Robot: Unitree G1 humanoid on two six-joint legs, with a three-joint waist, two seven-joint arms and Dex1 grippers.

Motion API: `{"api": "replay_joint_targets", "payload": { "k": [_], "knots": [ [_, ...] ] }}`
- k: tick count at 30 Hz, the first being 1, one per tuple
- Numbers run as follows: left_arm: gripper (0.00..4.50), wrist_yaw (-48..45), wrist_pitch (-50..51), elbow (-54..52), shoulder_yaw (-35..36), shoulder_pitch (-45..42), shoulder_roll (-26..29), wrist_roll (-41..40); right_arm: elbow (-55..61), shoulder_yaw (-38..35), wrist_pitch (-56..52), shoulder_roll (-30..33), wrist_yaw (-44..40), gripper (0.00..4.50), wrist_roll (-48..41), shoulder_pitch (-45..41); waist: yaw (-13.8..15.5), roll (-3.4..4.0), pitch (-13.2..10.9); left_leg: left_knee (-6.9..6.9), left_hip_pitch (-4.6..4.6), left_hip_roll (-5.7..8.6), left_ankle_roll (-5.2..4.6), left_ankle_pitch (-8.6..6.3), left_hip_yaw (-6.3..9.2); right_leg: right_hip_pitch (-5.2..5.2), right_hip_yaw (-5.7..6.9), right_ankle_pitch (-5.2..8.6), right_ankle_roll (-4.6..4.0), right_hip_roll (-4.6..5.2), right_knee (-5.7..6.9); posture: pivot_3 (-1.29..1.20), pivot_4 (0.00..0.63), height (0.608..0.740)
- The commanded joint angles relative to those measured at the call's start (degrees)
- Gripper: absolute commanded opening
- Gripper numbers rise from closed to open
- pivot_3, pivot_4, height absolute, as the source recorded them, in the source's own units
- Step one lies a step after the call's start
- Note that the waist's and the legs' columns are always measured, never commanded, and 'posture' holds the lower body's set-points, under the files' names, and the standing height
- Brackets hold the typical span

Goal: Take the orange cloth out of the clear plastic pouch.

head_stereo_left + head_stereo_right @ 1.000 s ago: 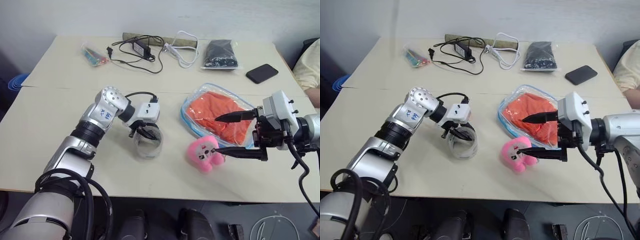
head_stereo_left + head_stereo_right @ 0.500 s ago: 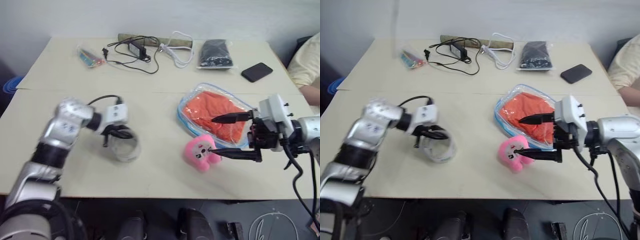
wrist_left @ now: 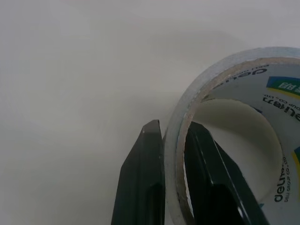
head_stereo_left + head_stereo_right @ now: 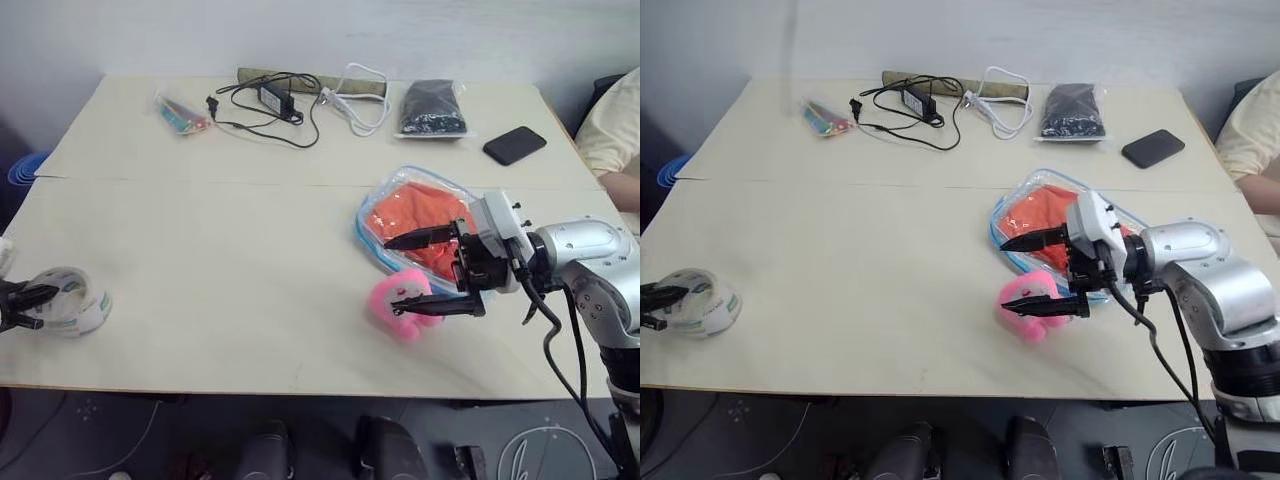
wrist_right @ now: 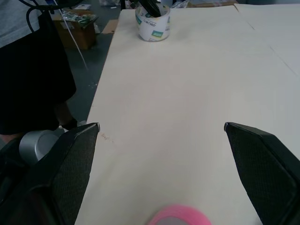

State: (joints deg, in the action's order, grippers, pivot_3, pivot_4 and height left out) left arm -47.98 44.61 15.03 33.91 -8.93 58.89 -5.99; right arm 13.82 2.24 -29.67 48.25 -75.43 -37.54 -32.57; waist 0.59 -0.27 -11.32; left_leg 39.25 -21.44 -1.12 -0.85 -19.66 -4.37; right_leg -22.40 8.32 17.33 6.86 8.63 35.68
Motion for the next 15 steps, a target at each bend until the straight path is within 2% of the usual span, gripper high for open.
{"api": "replay_joint_targets", "payload": {
  "k": [1,2,7,8,15],
  "knots": [
    [0.34,3.0,1.0,0.3,3.1,0.1,0.3,-1.6,-1.0,0.4,1.3,-1.0,-1.3,4.5,0.7,-2.1,0.0,-0.01,0.0,0.0,0.0,0.0,0.0,0.0,-0.04,-0.03,-0.03,0.0,0.0,0.0,0.03,0.0,0.15,0.74],
    [0.34,4.0,1.1,0.9,3.3,0.4,0.3,-1.6,-1.4,0.6,1.3,-1.3,-1.5,4.5,0.9,-2.5,-0.2,-0.01,0.0,0.0,0.0,0.0,0.0,0.0,-0.08,-0.06,-0.08,0.0,0.0,0.0,0.06,0.0,0.15,0.74],
    [1.92,5.3,0.5,1.3,4.9,3.4,1.4,-2.1,-2.0,0.6,1.4,-1.4,-2.1,4.5,1.5,-2.8,-0.7,-0.02,0.0,-0.05,0.02,-0.01,0.02,-0.02,-0.25,-0.19,-0.22,0.0,0.0,-0.03,0.1,0.0,0.15,0.74],
    [2.02,5.2,0.7,0.9,5.7,4.1,1.7,-2.4,-2.0,0.4,1.3,-1.2,-2.2,4.5,1.6,-2.7,-0.7,-0.02,0.0,-0.06,0.02,-0.01,0.02,-0.03,-0.28,-0.2,-0.25,0.0,0.0,-0.03,0.1,0.0,0.15,0.74],
    [4.24,1.1,3.7,-6.3,11.2,7.7,4.9,-6.5,-1.5,-1.4,1.0,-0.2,-1.0,4.5,2.2,-1.2,-0.8,-0.09,0.0,-0.07,0.08,-0.1,0.03,-0.08,-0.58,-0.35,-0.55,0.0,0.0,-0.08,0.15,0.0,0.15,0.74]
  ]
}}
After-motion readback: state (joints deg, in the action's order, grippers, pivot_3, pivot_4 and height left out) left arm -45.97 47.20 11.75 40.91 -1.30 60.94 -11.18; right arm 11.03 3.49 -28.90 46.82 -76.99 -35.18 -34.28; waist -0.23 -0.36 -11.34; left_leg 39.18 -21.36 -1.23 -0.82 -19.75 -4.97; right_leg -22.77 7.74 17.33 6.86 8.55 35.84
